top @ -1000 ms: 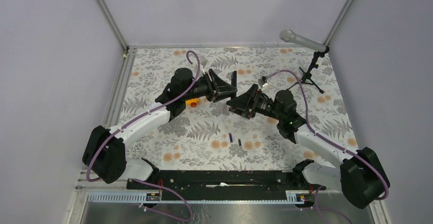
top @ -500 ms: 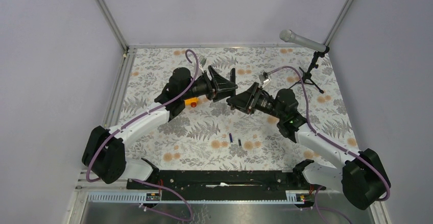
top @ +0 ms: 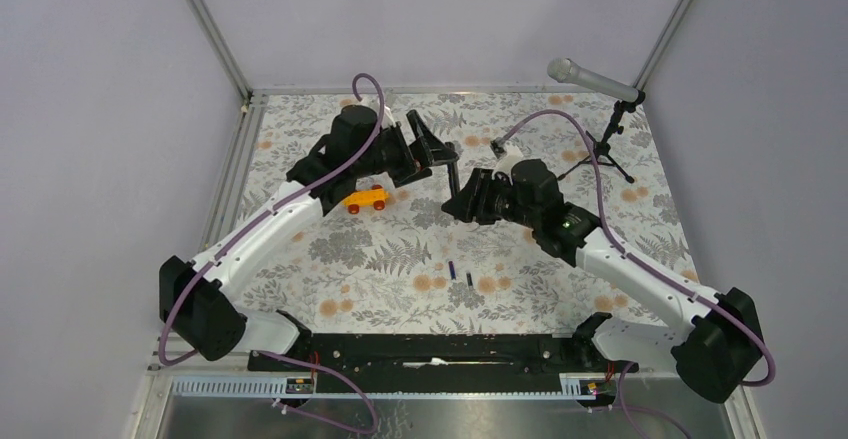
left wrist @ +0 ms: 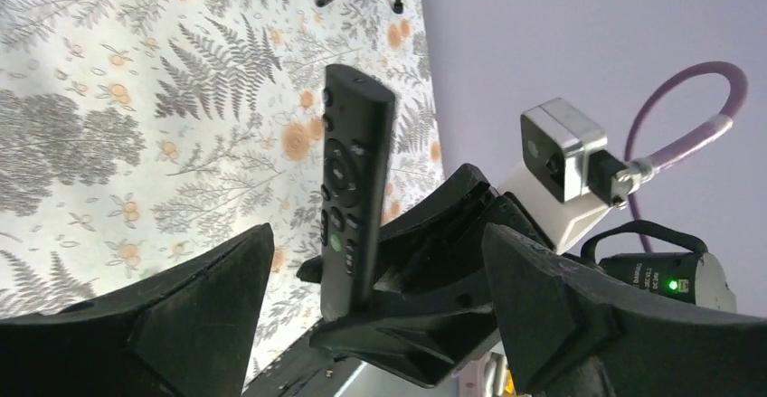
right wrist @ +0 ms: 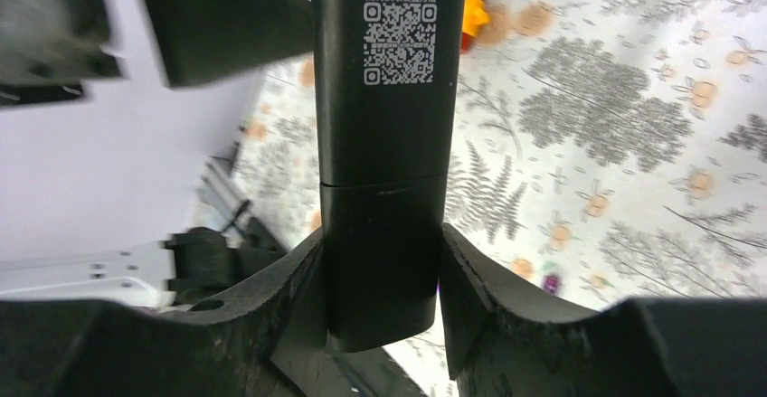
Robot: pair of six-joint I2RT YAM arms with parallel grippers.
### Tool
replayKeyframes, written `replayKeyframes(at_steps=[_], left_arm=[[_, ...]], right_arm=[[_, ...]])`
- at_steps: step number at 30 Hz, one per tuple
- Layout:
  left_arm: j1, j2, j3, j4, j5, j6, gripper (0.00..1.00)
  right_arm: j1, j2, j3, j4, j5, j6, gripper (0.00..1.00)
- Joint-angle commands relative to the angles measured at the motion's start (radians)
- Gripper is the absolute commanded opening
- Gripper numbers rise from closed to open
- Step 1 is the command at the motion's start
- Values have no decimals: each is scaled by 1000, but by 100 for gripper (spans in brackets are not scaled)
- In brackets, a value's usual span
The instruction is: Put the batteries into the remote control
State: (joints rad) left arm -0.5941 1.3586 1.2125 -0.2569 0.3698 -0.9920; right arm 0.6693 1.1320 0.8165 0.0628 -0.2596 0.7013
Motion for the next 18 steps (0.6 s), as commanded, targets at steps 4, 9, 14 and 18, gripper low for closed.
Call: replayKeyframes(at_steps=[4, 9, 14, 18], left_arm=[[1, 56, 88, -182, -90, 85, 78], [0, 81, 57, -209, -134, 74, 73], [1, 102, 58, -179, -117, 64, 64], [2, 104, 51, -166, -122, 45, 50]], right_arm=[[80, 67, 115, -195, 216, -208, 30], [114, 131, 182, -214, 245, -233, 30], [149, 170, 202, -218, 251, -257, 30], [164, 196, 218, -229, 246, -278, 29]])
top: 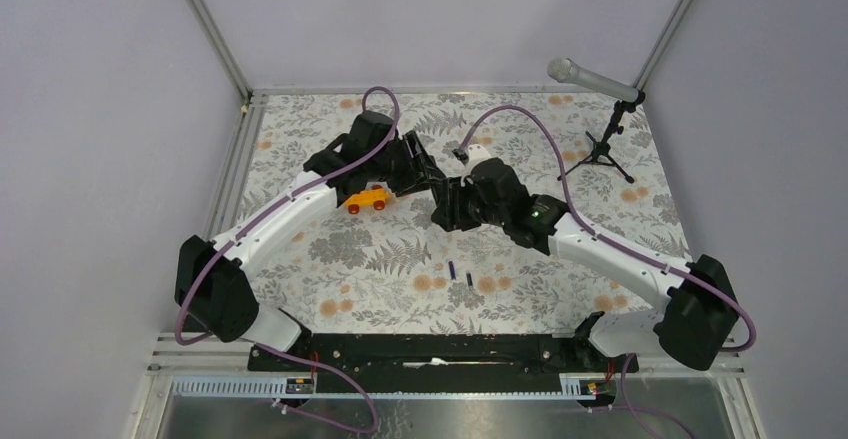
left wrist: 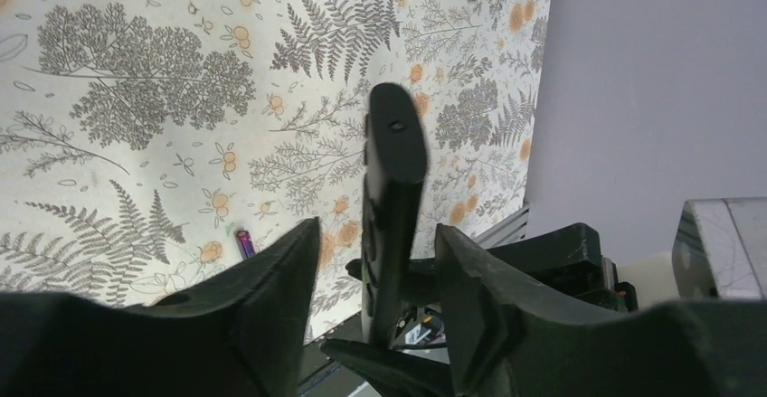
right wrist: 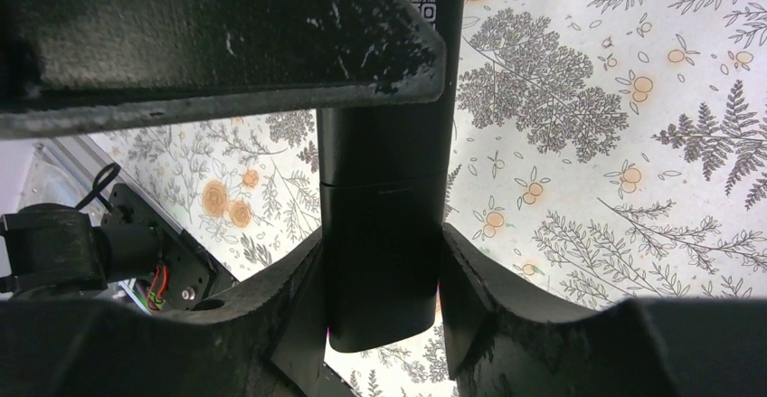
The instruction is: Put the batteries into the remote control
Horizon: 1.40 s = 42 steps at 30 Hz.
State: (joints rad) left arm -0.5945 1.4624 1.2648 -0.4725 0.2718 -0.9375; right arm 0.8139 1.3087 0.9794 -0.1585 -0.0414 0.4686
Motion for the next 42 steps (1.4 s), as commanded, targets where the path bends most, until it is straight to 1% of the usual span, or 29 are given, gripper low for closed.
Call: replayKeyframes(at_steps=[1, 3, 4, 5, 6, 9, 10, 11, 12, 15, 16, 17, 19, 20, 22, 24, 26, 28, 30, 33, 37, 40, 42], left_arm=[[2, 0, -6, 51, -25, -17, 45], [2, 3, -10, 56, -23, -21, 39], [2, 5, -13, 61, -16, -23, 35], [2, 7, -18, 66, -9, -25, 29], [2, 9, -21, 70, -4, -26, 26], [11, 9, -30, 71, -5, -17, 4], [16, 8, -30, 71, -4, -13, 0], [24, 5, -31, 71, 3, -7, 0], [34, 2, -34, 80, 15, 0, 0], [79, -8, -43, 137, 108, 41, 0], [100, -16, -51, 161, 145, 54, 0], [119, -28, -58, 182, 175, 67, 0], [155, -67, -74, 222, 232, 91, 0], [170, -83, -84, 241, 261, 95, 0], [201, -112, -100, 280, 327, 79, 0], [223, -139, -126, 358, 404, 26, 0], [234, -167, -170, 489, 471, -55, 0], [239, -191, -216, 621, 508, -143, 0], [241, -214, -247, 691, 511, -198, 0], [243, -241, -259, 724, 496, -228, 0], [243, -270, -266, 743, 481, -264, 0], [243, -293, -279, 767, 473, -298, 0], [243, -302, -283, 775, 472, -308, 0]], right_arm=[[22, 24, 58, -12, 25, -49, 29], [22, 36, 65, -24, 21, -51, 30], [22, 42, 72, -31, 16, -49, 30], [23, 47, 76, -34, 6, -48, 30], [24, 49, 77, -33, -3, -44, 30], [23, 49, 77, -26, -15, -31, 32], [24, 50, 80, -26, -16, -22, 33], [23, 48, 81, -23, -20, -11, 38], [22, 44, 78, -18, -23, 7, 46], [19, 11, 62, 2, -23, 79, 87], [14, -9, 55, 9, -25, 104, 97], [10, -35, 40, 23, -34, 129, 99], [-4, -109, -20, 109, -78, 207, 100], [-11, -150, -59, 188, -98, 256, 100], [-15, -220, -134, 286, -92, 424, 100], [-15, -270, -205, 415, -102, 571, 99], [-15, -278, -233, 479, -106, 676, 97], [-15, -277, -222, 463, -87, 716, 97], [-15, -285, -203, 436, -53, 720, 99], [-15, -284, -190, 440, -24, 719, 100], [-14, -239, -182, 508, -51, 763, 99], [-15, -207, -200, 629, -50, 827, 89], [-14, -192, -223, 737, -50, 842, 85]])
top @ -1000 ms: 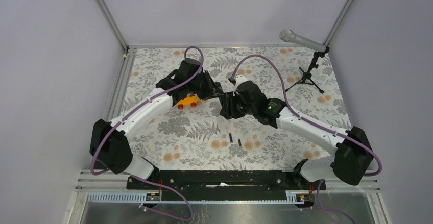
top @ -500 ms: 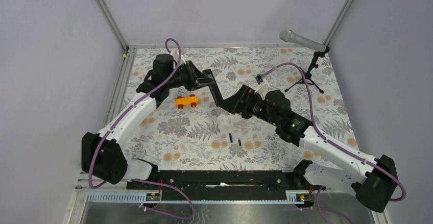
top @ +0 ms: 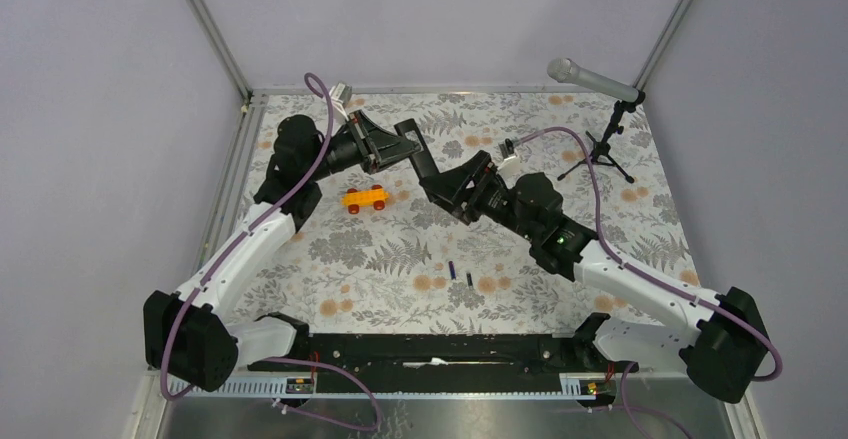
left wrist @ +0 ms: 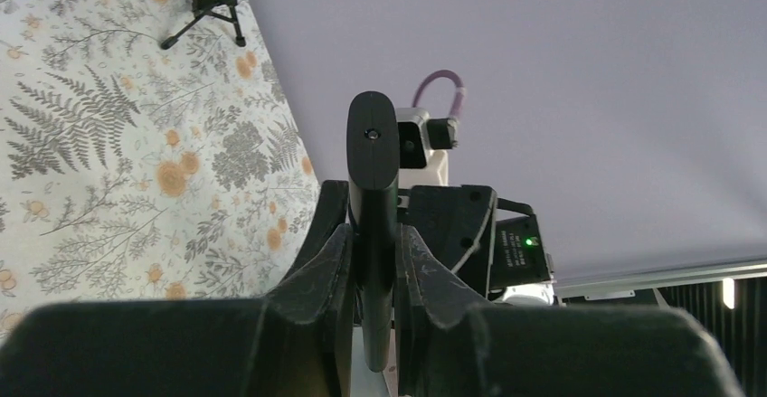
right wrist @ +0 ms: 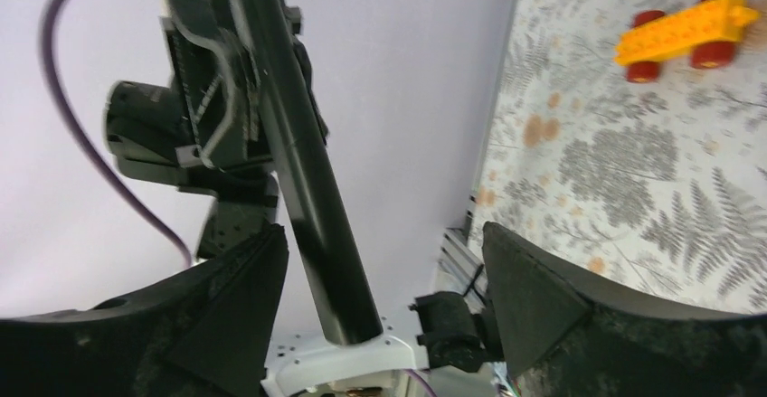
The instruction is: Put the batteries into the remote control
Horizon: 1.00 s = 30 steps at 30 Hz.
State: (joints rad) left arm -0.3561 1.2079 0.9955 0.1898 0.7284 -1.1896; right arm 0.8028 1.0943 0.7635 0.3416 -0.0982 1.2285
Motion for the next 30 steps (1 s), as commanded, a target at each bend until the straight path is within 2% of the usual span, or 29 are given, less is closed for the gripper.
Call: replayKeyframes(at_steps=[1, 7, 9, 15, 19, 24, 30], left_arm=[[4, -51, -14, 114, 16, -58, 0], [4, -66, -16, 82, 5, -142, 0], [3, -72, -15, 73, -8, -178, 0], [3, -100, 14, 73, -55, -221, 0], [3, -98, 29, 84, -73, -236, 0], [5, -83, 41, 107, -86, -257, 0], [5, -59, 63, 118, -90, -262, 0]], right_arm=[[-4, 28, -11, 274, 8, 82, 82], [-4, 46, -4, 322, -1, 71, 83], [-4, 53, -1, 317, -14, 81, 80], [-4, 81, -28, 318, -49, 139, 48], [-4, 73, -57, 316, -44, 143, 36], [-4, 52, -100, 333, -38, 138, 27], [-4, 38, -118, 357, -57, 86, 6]])
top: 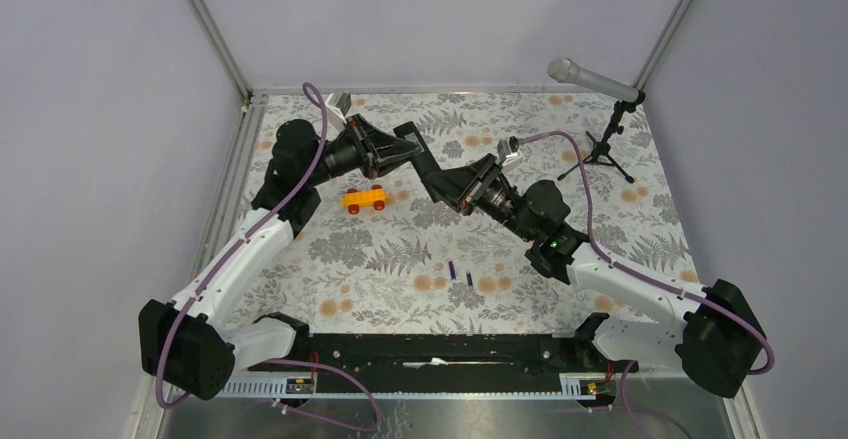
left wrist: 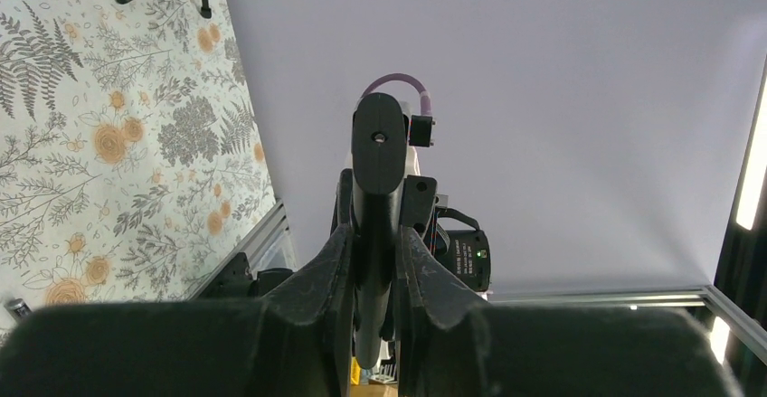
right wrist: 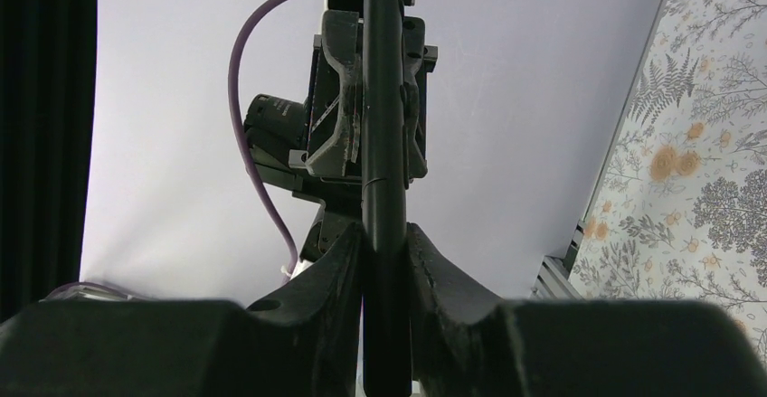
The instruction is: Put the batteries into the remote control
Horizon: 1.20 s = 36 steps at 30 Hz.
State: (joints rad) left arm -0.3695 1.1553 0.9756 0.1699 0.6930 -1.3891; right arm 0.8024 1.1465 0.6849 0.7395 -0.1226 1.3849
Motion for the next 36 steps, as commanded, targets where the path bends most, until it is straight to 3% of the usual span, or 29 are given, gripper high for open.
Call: replayKeyframes(at_steps=[1, 6, 9, 16, 25, 30, 36], left_arm=[[20, -2, 86, 136, -54, -62, 0], [22, 6, 85, 123, -56, -55, 0], [27, 8, 84, 115, -55, -44, 0], [44, -2, 108, 46, -58, 23, 0], [75, 0, 119, 52, -50, 10, 0], [89, -3, 108, 70, -54, -14, 0], [95, -2, 103, 94, -49, -30, 0]], right_arm=[[-3, -13, -45, -23, -39, -73, 5], [-3, 1, -61, 45, -74, -80, 4], [-3, 9, -56, 40, -95, -93, 14], [-6, 5, -44, -181, -36, -59, 27], [-6, 45, -54, -36, -97, -44, 29], [-6, 72, -60, 63, -145, -33, 42], [-6, 77, -56, 53, -133, -24, 45]])
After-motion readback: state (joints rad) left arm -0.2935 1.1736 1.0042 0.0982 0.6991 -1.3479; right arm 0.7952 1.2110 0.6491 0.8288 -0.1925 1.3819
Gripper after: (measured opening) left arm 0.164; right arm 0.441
